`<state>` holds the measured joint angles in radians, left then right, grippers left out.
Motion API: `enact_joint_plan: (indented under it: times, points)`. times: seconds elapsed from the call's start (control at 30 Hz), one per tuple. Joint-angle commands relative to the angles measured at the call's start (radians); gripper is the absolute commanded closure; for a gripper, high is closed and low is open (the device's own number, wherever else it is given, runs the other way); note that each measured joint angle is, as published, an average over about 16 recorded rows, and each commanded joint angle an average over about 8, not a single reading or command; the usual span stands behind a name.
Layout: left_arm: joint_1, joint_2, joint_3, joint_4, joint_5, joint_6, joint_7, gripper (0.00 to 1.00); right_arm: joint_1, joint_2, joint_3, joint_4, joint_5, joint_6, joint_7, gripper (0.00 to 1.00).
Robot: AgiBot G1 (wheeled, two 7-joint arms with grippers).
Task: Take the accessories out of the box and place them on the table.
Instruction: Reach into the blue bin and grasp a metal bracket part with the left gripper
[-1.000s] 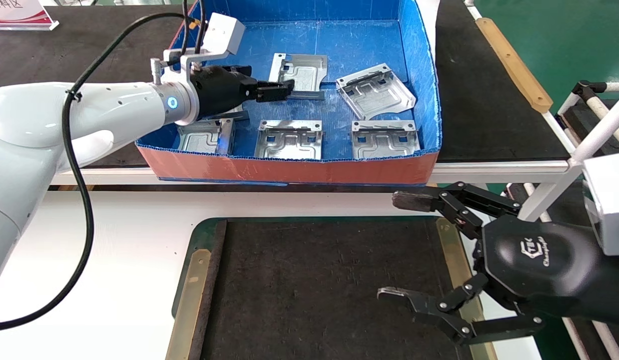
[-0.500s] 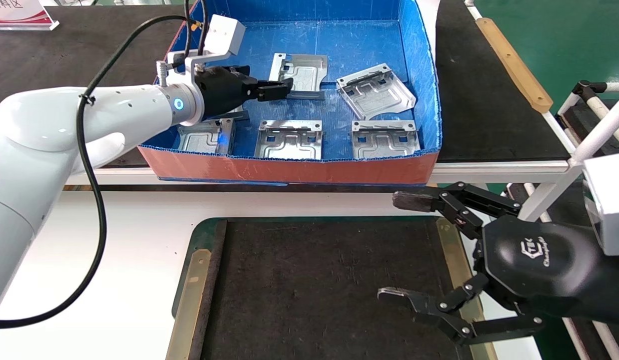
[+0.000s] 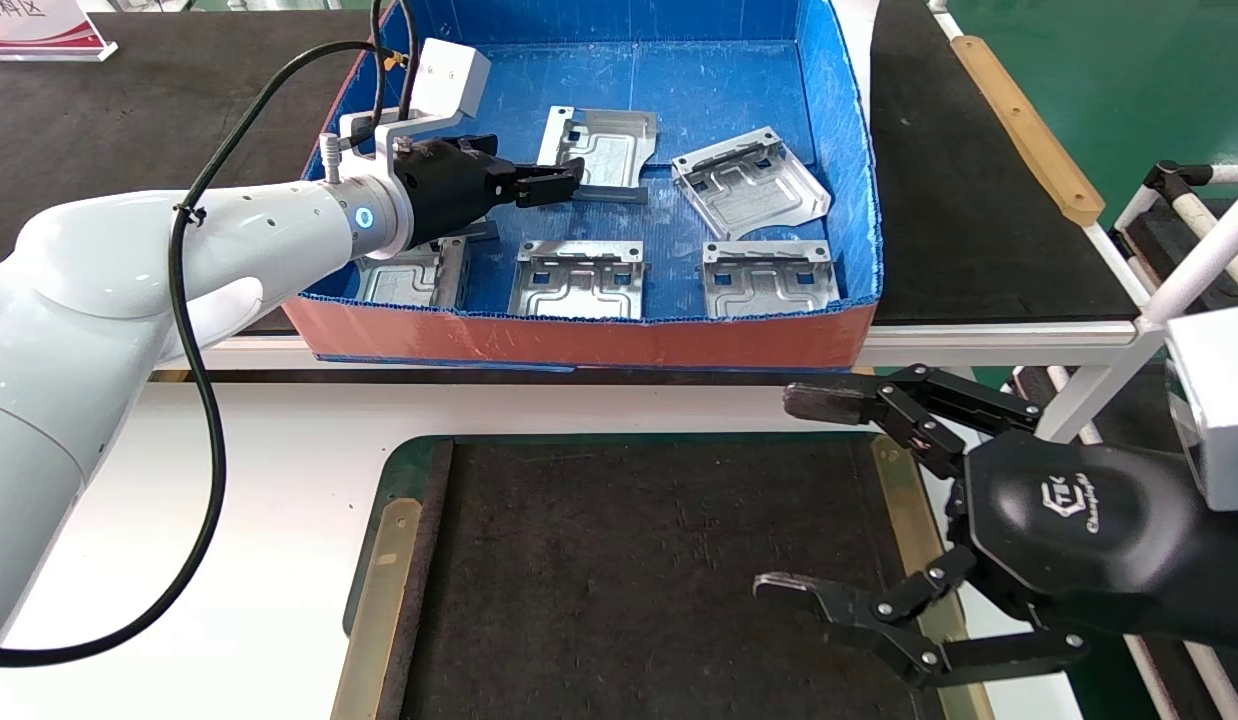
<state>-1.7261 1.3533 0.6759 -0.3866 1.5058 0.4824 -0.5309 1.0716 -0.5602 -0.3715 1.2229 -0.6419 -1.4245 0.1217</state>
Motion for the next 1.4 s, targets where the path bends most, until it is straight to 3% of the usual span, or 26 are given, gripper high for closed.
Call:
enact_joint_plan:
  times: [0.03, 1.4]
  points:
    - [0.0, 0.0, 0.0, 0.0, 0.0, 0.0, 0.0, 1.0, 0.0, 0.0, 0.0, 0.0, 0.0, 0.0, 0.0, 1.0]
    - [0.0, -0.014, -0.001, -0.011, 0.003, 0.016, -0.001, 1.0, 0.0, 0.0, 0.0, 0.0, 0.0, 0.0, 0.0, 1.0]
